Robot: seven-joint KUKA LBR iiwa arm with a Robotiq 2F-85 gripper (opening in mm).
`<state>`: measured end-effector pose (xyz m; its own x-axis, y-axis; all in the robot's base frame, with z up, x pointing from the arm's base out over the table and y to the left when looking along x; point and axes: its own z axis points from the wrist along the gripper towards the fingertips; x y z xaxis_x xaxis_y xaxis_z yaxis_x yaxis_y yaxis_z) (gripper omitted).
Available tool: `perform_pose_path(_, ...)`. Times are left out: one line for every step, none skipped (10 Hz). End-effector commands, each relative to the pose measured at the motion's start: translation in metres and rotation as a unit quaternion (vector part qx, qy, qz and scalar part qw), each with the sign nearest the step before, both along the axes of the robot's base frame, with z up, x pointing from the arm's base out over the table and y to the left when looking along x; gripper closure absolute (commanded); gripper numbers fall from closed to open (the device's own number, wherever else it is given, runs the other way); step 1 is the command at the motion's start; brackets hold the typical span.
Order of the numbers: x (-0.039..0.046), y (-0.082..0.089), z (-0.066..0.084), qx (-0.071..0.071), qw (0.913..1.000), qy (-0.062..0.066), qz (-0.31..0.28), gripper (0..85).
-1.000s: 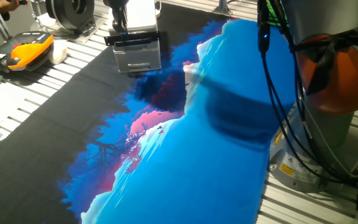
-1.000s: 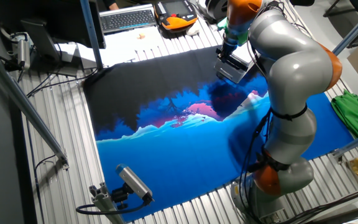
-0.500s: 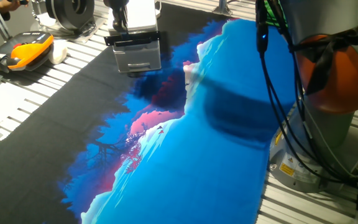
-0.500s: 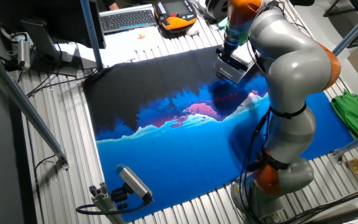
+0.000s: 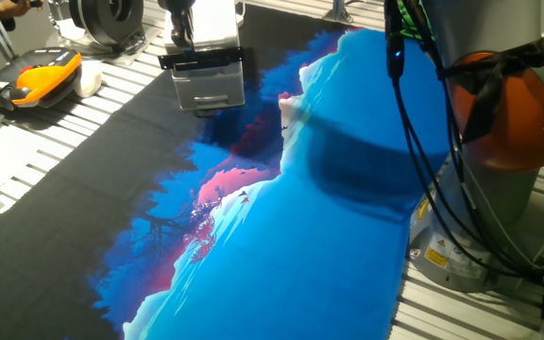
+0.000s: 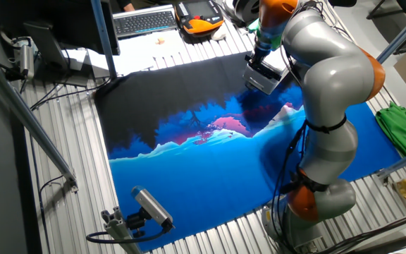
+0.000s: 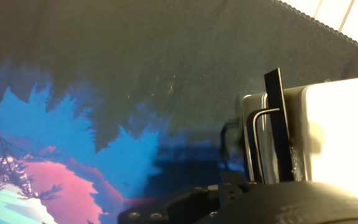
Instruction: Grasp the handle and open the drawer
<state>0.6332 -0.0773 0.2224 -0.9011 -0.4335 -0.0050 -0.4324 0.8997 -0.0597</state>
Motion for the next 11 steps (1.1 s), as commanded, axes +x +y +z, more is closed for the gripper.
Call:
perform_pose_path(0.0010, -0.001, 0.001, 0.000, 1.0000, 0.000, 0.000, 85.0)
perform_pose_path(0.0018, -0.002, 0.002, -0.001, 1.0000, 0.000, -0.002, 85.0)
perform_pose_path(0.0023, -0.002, 0.002, -0.002, 1.0000, 0.001, -0.007, 85.0)
perform_pose_path(0.0029, -0.003, 0.002, 0.003, 0.9998, 0.004, -0.021, 85.0)
perform_pose_path(0.0037, -0.004, 0.001, 0.004, 0.9995, 0.005, -0.031, 85.0)
perform_pose_path(0.0046, -0.006, 0.000, 0.005, 0.9991, 0.007, -0.042, 85.0)
perform_pose_path(0.0057, -0.009, -0.003, 0.004, 0.9991, 0.006, -0.042, 85.0)
perform_pose_path(0.0065, -0.011, -0.005, 0.005, 0.9991, 0.004, -0.042, 85.0)
perform_pose_path(0.0070, -0.012, -0.006, 0.002, 0.9993, 0.004, -0.038, 85.0)
perform_pose_path(0.0075, -0.012, -0.005, -0.002, 0.9996, 0.002, -0.027, 85.0)
perform_pose_path(0.0085, -0.011, -0.005, -0.010, 0.9999, 0.000, -0.008, 85.0)
